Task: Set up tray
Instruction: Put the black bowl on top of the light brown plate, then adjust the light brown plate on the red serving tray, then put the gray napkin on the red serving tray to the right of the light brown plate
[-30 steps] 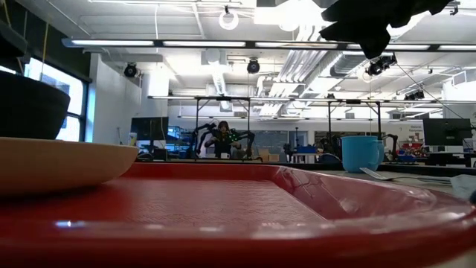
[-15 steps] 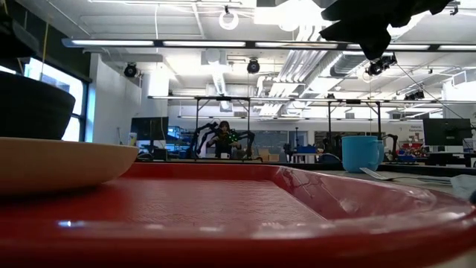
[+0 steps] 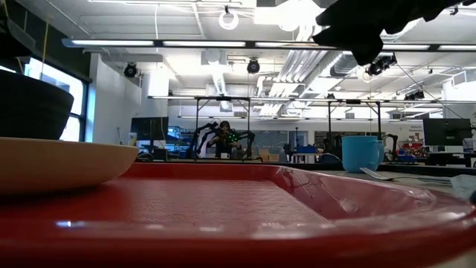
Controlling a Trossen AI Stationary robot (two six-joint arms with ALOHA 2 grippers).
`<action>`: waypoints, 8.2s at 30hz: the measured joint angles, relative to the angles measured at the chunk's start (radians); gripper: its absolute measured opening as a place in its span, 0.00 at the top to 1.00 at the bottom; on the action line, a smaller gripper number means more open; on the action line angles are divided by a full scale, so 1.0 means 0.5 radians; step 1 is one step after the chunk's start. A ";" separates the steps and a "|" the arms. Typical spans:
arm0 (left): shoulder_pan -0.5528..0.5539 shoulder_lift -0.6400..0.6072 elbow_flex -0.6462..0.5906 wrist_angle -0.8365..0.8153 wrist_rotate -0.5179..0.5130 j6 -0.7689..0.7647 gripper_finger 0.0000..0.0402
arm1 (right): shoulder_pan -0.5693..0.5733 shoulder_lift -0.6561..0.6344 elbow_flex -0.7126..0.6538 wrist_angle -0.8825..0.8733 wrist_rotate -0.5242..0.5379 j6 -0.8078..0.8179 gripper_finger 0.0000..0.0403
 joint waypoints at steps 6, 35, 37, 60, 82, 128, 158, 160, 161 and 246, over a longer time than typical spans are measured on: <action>0.001 0.000 0.000 -0.029 0.064 0.000 0.47 | 0.001 0.000 0.000 0.091 -0.024 -0.081 0.59; 0.114 -0.111 1.313 -1.552 -1.194 0.221 0.44 | -0.102 0.383 0.169 0.364 -0.093 -0.235 0.59; 0.201 -0.136 1.299 -1.601 -1.182 0.229 0.49 | -0.128 0.493 0.278 0.330 -0.184 -0.283 0.59; 1.560 -0.552 -0.250 -0.650 -0.241 1.500 0.94 | 0.151 0.856 1.274 -1.238 0.183 -0.067 0.59; 1.575 -0.425 -0.625 -0.212 -0.012 1.506 0.85 | 0.187 0.762 1.181 -1.266 0.270 -0.067 0.59; 1.204 -0.365 -0.623 -0.120 0.301 1.422 0.92 | 0.184 0.763 1.181 -1.294 0.297 -0.016 0.59; 1.205 -0.730 -0.295 0.146 -0.264 1.565 0.78 | 0.191 0.703 1.173 -2.006 0.544 0.815 0.59; 1.205 -0.870 -0.389 0.416 -0.239 1.617 0.80 | 0.191 0.703 1.119 -1.999 0.491 0.888 0.59; 1.205 -0.935 -0.441 0.524 -0.211 1.630 0.82 | 0.191 0.703 1.088 -1.985 0.456 0.899 0.59; 1.178 -1.349 -1.151 2.202 -0.154 1.731 0.86 | 0.812 0.845 0.723 -2.658 -1.003 0.496 0.59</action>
